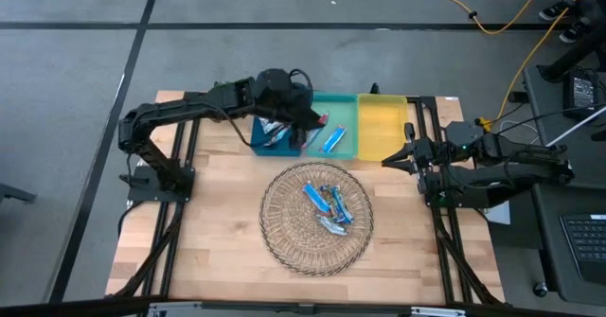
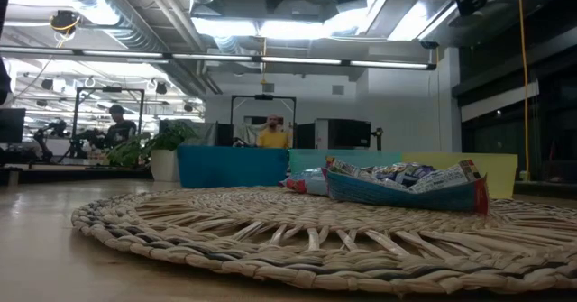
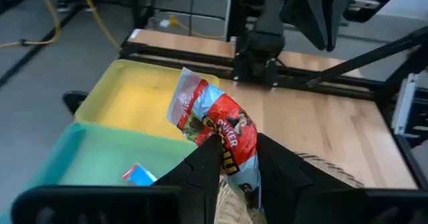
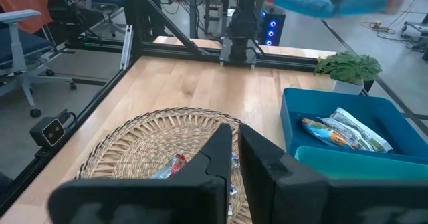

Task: Pick and place Granola Bars by type
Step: Put the orange granola bar into the green bin

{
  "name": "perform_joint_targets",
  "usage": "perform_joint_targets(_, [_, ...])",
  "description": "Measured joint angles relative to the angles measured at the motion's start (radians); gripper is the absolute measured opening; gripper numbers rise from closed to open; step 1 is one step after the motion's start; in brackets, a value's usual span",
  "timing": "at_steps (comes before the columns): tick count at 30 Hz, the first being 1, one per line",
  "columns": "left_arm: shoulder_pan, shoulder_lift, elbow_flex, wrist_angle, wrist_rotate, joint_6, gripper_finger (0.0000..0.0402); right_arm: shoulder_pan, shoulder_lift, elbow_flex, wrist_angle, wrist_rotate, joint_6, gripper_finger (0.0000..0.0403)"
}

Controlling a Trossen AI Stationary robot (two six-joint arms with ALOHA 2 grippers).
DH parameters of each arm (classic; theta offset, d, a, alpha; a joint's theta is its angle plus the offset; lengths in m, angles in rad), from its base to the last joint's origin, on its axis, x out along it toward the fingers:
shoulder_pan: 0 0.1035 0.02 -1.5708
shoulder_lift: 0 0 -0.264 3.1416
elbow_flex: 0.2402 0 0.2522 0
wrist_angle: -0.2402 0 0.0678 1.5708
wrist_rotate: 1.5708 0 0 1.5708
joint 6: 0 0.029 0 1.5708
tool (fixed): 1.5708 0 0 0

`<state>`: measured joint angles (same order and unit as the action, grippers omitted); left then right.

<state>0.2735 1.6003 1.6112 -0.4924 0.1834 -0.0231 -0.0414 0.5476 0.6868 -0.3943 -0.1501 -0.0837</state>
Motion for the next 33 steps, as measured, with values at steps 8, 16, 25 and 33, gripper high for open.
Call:
perform_joint_targets(8, [0.061, 0.1, 0.0, 0.034, 0.105, 0.004, 0.0079, 0.0, 0.0, 0.0, 0.0, 0.0, 0.0, 0.0032])
perform_joint_targets(16, [0.116, 0.241, 0.041, 0.06, 0.15, 0.039, 0.0079, 0.0, 0.0, 0.0, 0.0, 0.0, 0.0, 0.0032])
perform_joint_targets(25, [0.149, 0.416, 0.2, 0.008, 0.15, 0.081, 0.0079, 0.0, 0.0, 0.0, 0.0, 0.0, 0.0, 0.0032])
perform_joint_targets(33, [0.188, 0.58, 0.345, -0.132, 0.12, 0.149, 0.0079, 0.0, 0.0, 0.0, 0.0, 0.0, 0.0, 0.0032])
